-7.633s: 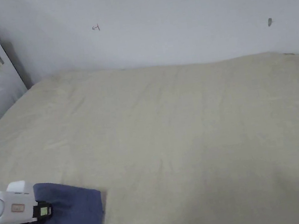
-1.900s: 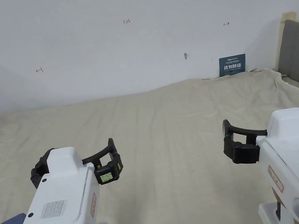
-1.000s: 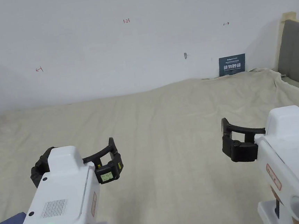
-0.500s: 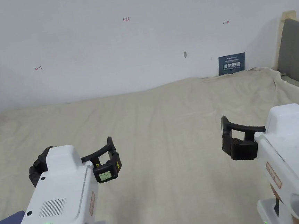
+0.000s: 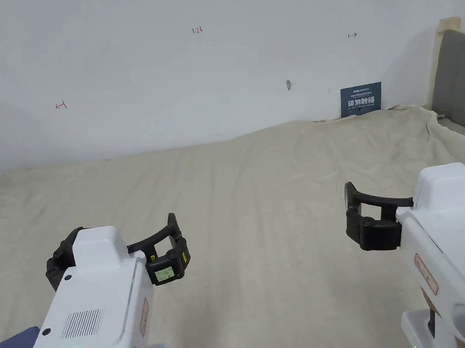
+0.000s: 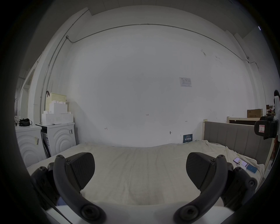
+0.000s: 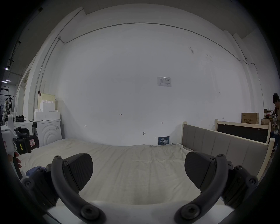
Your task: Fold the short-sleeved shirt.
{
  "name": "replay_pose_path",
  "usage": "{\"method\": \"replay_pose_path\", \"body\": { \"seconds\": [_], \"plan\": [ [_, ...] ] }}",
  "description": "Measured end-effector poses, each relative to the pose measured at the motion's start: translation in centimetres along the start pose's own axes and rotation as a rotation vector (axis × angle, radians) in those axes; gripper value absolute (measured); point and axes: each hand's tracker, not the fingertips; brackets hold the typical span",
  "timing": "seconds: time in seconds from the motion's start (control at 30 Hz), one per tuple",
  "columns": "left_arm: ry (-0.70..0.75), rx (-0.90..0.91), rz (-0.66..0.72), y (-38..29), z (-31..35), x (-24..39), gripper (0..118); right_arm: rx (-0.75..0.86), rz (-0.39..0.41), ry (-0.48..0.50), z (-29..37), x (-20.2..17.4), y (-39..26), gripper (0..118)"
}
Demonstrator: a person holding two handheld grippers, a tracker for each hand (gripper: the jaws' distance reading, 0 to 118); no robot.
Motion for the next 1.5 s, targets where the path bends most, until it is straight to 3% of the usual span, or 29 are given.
{"method": "replay_pose_path", "body": {
  "seconds": [0.87,1.07,1.27,1.37,1.5],
  "plan": [
    [0.007,-0.001,0.018,0.3,0.3,-0.4,118,-0.035,-0.008,-0.024,0.0,-0.4,0.3,118],
    [0.007,0.000,0.017,0.4,0.3,-0.7,118,-0.194,-0.122,-0.032,-0.1,-0.7,2.3,118],
    [0.009,0.007,0.040,0.6,0.3,-1.1,118,-0.497,-0.258,-0.115,-1.2,0.0,4.6,117],
    [0.007,0.005,0.056,0.6,0.1,-1.2,118,-0.528,-0.337,-0.097,-1.6,0.6,4.8,117],
    [0.005,0.003,0.055,0.5,0.0,-1.2,118,-0.509,-0.332,-0.132,-1.8,0.7,4.7,117]
  ]
}}
